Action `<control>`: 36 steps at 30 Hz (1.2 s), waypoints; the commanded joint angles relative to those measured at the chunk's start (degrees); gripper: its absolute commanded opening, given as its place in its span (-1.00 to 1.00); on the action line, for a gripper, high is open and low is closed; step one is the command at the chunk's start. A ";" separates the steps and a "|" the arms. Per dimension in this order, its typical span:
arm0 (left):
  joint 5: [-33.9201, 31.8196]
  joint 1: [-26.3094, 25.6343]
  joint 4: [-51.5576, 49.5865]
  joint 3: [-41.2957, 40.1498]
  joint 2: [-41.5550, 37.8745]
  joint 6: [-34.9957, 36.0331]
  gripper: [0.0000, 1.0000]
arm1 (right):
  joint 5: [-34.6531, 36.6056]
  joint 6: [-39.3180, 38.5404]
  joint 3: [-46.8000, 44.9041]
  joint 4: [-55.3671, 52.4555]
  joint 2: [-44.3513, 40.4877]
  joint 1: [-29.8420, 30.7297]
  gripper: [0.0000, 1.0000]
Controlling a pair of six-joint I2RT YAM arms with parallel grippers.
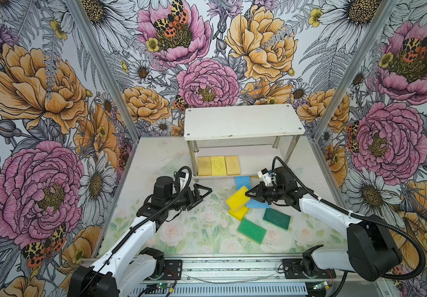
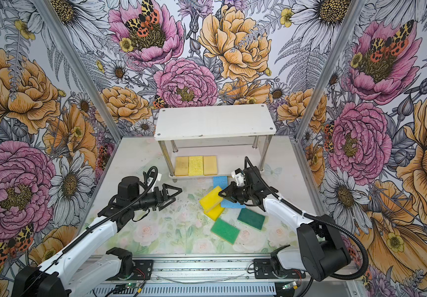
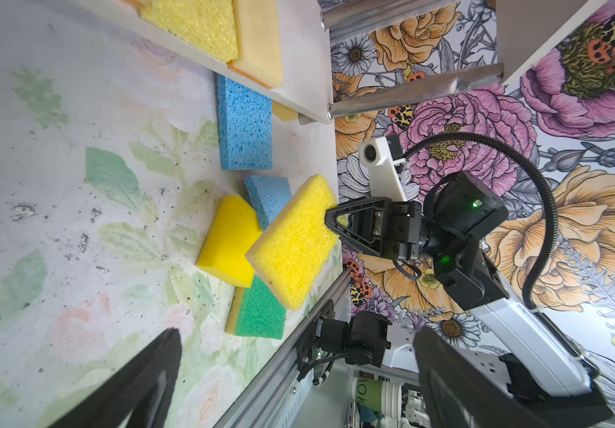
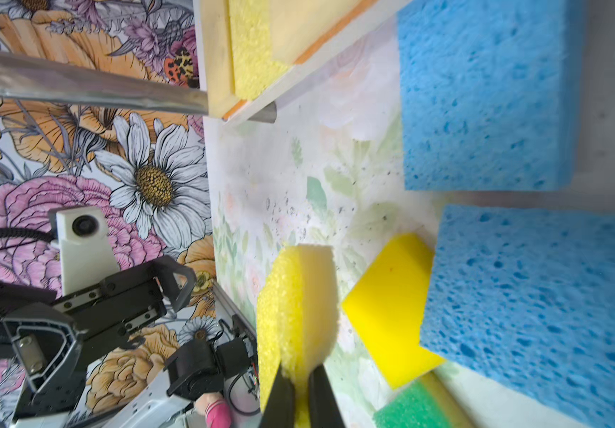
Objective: Arrange cleaning sponges on a shelf
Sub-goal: Pick up a cleaning sponge from several cleaning sponges.
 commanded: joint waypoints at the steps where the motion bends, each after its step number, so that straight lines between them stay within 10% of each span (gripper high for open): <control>1: 8.99 -0.05 1.82 2.62 1.43 1.77 0.98 | -11.44 -5.71 3.42 -2.66 0.27 -0.23 -0.92; 18: 16.98 -9.98 16.54 4.55 9.31 -4.29 0.73 | -21.09 -8.67 11.69 -2.68 3.38 5.31 -0.92; 36: 17.00 -12.25 23.23 3.67 11.36 -8.40 -0.30 | -20.37 -9.08 11.56 -2.66 3.73 7.24 -0.92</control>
